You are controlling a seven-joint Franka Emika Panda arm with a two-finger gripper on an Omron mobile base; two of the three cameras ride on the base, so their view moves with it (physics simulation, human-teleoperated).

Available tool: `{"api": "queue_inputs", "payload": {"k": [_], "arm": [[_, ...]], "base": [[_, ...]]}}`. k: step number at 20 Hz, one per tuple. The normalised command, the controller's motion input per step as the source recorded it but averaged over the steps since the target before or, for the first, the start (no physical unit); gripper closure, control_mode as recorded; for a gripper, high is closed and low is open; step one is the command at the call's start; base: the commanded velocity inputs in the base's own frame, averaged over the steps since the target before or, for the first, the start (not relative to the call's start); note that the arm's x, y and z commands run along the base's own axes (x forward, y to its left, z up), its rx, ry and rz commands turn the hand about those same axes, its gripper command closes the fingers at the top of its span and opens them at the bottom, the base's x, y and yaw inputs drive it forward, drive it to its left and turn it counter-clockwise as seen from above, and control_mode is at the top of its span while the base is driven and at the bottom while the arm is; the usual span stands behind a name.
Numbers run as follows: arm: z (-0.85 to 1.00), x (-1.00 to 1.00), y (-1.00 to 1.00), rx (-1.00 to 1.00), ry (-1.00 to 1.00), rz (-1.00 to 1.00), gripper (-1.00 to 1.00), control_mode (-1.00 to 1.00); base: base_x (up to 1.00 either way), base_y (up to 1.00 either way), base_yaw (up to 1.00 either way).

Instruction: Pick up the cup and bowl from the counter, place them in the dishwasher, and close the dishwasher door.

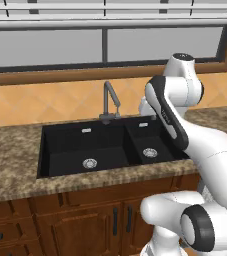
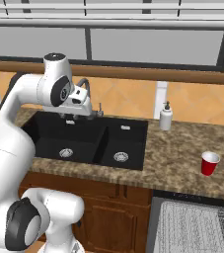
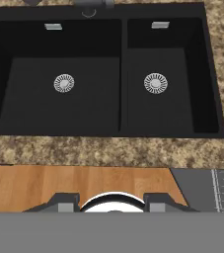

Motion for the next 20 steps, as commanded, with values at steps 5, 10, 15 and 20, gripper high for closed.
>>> {"api": "queue_inputs", "payload": {"k": [5,10,15,20], "arm": [[0.0,0.0,0.0,0.0,0.0,0.0,-1.0,1.0],[0.0,0.0,0.0,0.0,0.0,0.0,-1.0,1.0],[0.0,0.0,0.0,0.0,0.0,0.0,-1.0,1.0],[0.0,0.0,0.0,0.0,0.0,0.0,-1.0,1.0]], "base": [[0.0,0.0,-0.03],[0.0,-0.02,-0.62],[0.09,0.0,-0.83],[0.02,0.12,-0.76]]}}
